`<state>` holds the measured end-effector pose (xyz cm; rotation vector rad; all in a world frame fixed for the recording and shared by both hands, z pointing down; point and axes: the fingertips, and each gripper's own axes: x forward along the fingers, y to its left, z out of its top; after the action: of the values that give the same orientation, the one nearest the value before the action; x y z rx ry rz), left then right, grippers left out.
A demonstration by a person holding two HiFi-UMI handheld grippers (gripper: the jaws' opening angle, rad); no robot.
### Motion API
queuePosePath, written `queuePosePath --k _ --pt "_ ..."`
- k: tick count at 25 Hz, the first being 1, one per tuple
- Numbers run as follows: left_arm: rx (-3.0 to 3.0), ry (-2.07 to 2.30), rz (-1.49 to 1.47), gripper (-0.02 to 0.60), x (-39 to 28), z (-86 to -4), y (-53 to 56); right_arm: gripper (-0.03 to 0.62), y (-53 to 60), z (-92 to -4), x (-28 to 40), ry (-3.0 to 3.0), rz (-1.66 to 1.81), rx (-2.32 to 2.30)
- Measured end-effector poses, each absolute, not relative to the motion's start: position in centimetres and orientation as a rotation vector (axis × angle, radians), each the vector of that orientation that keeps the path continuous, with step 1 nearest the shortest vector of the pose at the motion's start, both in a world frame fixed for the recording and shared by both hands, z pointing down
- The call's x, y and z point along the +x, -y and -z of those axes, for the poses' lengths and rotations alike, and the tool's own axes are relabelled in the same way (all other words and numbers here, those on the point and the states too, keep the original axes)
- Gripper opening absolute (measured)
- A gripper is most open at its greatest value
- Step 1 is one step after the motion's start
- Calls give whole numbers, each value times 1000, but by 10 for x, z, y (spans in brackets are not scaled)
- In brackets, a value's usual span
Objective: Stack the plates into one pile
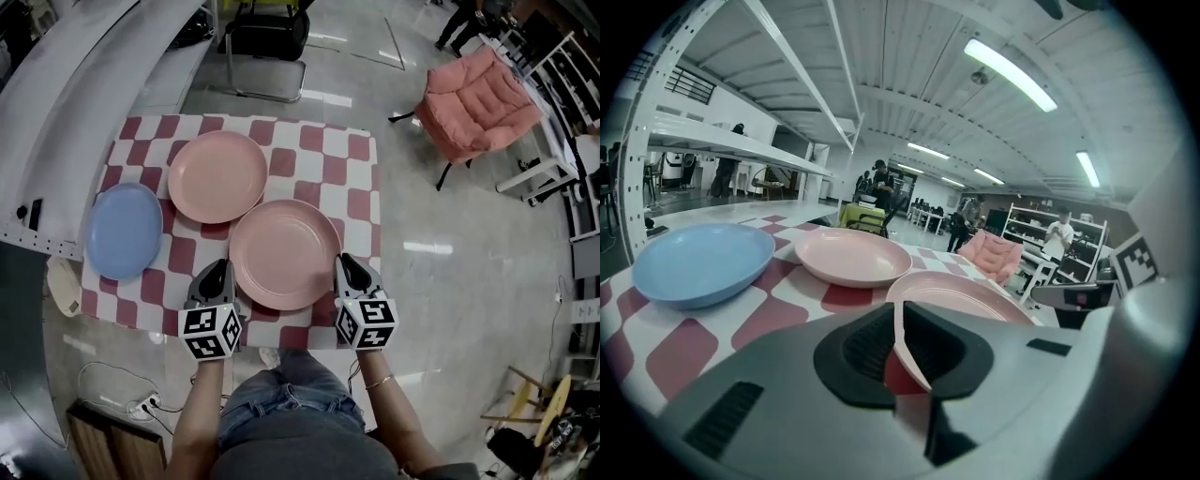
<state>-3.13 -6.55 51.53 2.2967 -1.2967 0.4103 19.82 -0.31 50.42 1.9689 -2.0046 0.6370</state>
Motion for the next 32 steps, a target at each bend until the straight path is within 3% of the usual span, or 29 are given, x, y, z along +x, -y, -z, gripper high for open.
queuePosePath --k 2,11,24,32 --pt "2286 1286 -421 46 -29 -519 69 72 5 -510 201 1995 -662 1960" --pt "2219 1287 -488 115 -23 -540 82 109 17 -534 213 1945 -753 1908" --pt "2133 1263 -572 106 -16 -564 87 107 22 -559 219 1883 -827 1858" --pt "2109 1285 -618 66 -11 -568 89 95 26 -565 216 1898 -854 1803"
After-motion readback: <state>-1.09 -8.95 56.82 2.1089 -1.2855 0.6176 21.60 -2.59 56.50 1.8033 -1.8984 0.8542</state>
